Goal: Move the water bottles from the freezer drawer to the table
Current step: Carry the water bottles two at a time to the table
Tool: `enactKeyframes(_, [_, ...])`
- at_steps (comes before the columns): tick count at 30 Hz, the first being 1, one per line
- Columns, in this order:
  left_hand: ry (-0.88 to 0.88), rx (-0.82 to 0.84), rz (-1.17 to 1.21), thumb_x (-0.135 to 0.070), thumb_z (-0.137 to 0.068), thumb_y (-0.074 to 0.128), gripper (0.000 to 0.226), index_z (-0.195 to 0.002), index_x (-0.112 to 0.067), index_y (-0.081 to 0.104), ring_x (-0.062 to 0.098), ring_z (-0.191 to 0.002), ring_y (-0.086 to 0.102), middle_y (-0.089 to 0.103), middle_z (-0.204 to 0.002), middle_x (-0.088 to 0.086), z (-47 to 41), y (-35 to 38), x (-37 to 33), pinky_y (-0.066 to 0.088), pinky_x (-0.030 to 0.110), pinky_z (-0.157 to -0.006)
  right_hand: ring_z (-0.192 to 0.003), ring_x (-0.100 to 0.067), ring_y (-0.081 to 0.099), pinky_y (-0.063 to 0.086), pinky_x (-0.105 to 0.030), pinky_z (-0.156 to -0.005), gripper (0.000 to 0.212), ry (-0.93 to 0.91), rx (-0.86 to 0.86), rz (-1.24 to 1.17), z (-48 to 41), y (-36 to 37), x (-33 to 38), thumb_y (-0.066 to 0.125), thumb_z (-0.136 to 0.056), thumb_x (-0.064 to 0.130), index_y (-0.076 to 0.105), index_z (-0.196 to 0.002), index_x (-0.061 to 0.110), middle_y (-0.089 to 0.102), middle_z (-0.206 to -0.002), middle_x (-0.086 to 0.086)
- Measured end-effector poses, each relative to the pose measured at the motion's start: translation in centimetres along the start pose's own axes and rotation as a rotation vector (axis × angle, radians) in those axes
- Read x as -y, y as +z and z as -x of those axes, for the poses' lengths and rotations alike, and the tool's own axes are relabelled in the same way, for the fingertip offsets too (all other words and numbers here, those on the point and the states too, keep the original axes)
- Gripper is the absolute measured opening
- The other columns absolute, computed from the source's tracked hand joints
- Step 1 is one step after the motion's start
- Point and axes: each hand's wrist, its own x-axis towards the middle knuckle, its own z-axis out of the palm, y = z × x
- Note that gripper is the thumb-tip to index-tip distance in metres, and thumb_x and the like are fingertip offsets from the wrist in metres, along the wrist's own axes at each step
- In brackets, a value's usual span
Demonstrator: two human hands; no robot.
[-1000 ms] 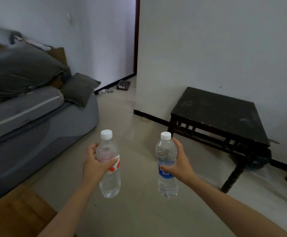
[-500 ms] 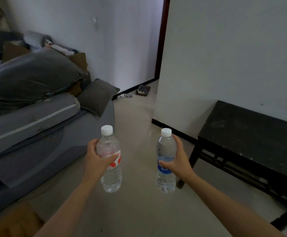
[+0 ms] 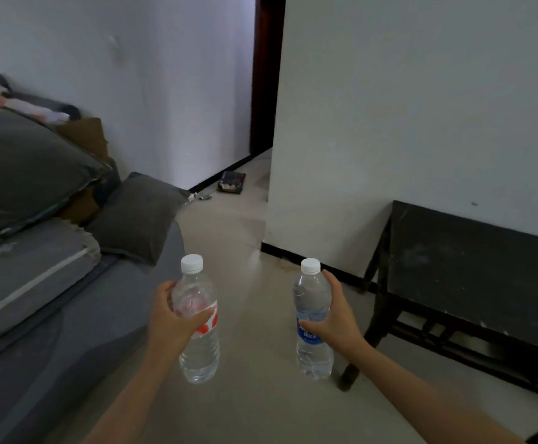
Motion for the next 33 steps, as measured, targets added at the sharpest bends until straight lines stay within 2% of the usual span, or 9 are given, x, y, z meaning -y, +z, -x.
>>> enactKeyframes(6, [0.032, 0.069, 0.058, 0.000, -0.060, 0.082, 0.073, -0.122, -0.002, 0.041, 0.022, -0.096, 0.051, 0.048, -0.109, 0.005, -8.8, 2.3, -0.7, 0.040, 0.032, -0.081, -0.119, -0.013, 0.042, 0.044, -0.041, -0.099, 0.098, 0.114, -0.123, 0.050, -5.0, 0.6, 0.2, 0.080, -0.063, 0.006, 0.022, -0.138, 0.032, 0.037, -0.128, 0.012])
enactKeyframes(8, [-0.022, 0.099, 0.073, -0.023, -0.052, 0.088, 0.082, -0.119, -0.007, 0.044, 0.024, -0.093, 0.056, 0.053, -0.109, 0.006, -11.2, 4.0, -0.4, 0.045, 0.035, -0.079, -0.118, -0.013, 0.042, 0.045, -0.042, -0.100, 0.099, 0.156, -0.153, 0.069, -6.3, 0.0, -0.4, 0.080, -0.064, 0.006, 0.021, -0.140, 0.029, 0.037, -0.127, 0.011])
enactKeyframes(11, [-0.047, 0.146, 0.092, -0.054, -0.032, 0.077, 0.096, -0.114, -0.016, 0.045, 0.023, -0.088, 0.060, 0.056, -0.104, 0.002, -14.0, 7.5, -0.4, 0.050, 0.038, -0.080, -0.124, -0.016, 0.041, 0.042, -0.045, -0.102, 0.100, 0.191, -0.191, 0.103, -8.5, -1.3, -1.7, 0.080, -0.065, 0.007, 0.019, -0.141, 0.028, 0.038, -0.134, 0.006])
enactKeyframes(15, [-0.007, 0.244, 0.060, -0.029, -0.045, 0.090, 0.090, -0.120, -0.017, 0.042, 0.025, -0.095, 0.060, 0.056, -0.109, 0.003, -18.1, 14.5, -1.7, 0.049, 0.037, -0.081, -0.127, -0.015, 0.038, 0.040, -0.042, -0.105, 0.101, 0.194, -0.267, 0.143, -13.1, -4.2, -4.3, 0.081, -0.066, 0.010, 0.017, -0.142, 0.029, 0.036, -0.141, 0.003])
enactKeyframes(20, [0.035, 0.279, 0.073, -0.037, -0.042, 0.085, 0.086, -0.115, -0.024, 0.041, 0.025, -0.094, 0.060, 0.057, -0.110, 0.004, -23.1, 21.3, -3.0, 0.052, 0.044, -0.082, -0.127, -0.014, 0.037, 0.037, -0.039, -0.105, 0.100, 0.153, -0.319, 0.186, -19.5, -8.7, -6.7, 0.081, -0.067, 0.012, 0.016, -0.142, 0.028, 0.032, -0.144, 0.001])
enactKeyframes(24, [0.059, 0.272, 0.062, -0.014, -0.058, 0.086, 0.081, -0.124, -0.018, 0.039, 0.027, -0.101, 0.056, 0.052, -0.115, 0.004, -27.3, 25.6, -4.2, 0.049, 0.045, -0.087, -0.129, -0.019, 0.038, 0.039, -0.043, -0.104, 0.100, 0.140, -0.336, 0.171, -25.8, -11.7, -8.3, 0.079, -0.068, 0.010, 0.016, -0.141, 0.032, 0.032, -0.145, 0.000])
enactKeyframes(27, [0.052, 0.274, 0.054, -0.017, -0.059, 0.085, 0.079, -0.123, -0.020, 0.040, 0.028, -0.101, 0.057, 0.054, -0.115, 0.003, -30.3, 28.8, -4.1, 0.050, 0.045, -0.087, -0.130, -0.017, 0.037, 0.038, -0.041, -0.105, 0.099, 0.133, -0.353, 0.160, -29.9, -13.1, -9.9, 0.079, -0.068, 0.011, 0.013, -0.135, 0.040, 0.031, -0.145, 0.002])
enactKeyframes(30, [0.016, 0.283, 0.064, -0.035, -0.046, 0.088, 0.088, -0.121, -0.024, 0.043, 0.027, -0.097, 0.060, 0.057, -0.114, 0.004, -32.1, 31.2, -3.7, 0.051, 0.046, -0.086, -0.126, -0.010, 0.035, 0.039, -0.040, -0.105, 0.100, 0.154, -0.331, 0.163, -32.2, -13.6, -11.4, 0.080, -0.067, 0.012, 0.011, -0.133, 0.042, 0.030, -0.144, 0.004])
enactKeyframes(33, [-0.012, 0.305, 0.052, -0.022, -0.052, 0.089, 0.081, -0.121, -0.021, 0.046, 0.028, -0.095, 0.060, 0.058, -0.111, 0.005, -34.2, 34.2, -3.1, 0.049, 0.041, -0.083, -0.121, -0.006, 0.035, 0.039, -0.038, -0.104, 0.100, 0.183, -0.311, 0.186, -34.8, -13.9, -13.2, 0.080, -0.066, 0.015, 0.010, -0.132, 0.045, 0.032, -0.143, 0.004])
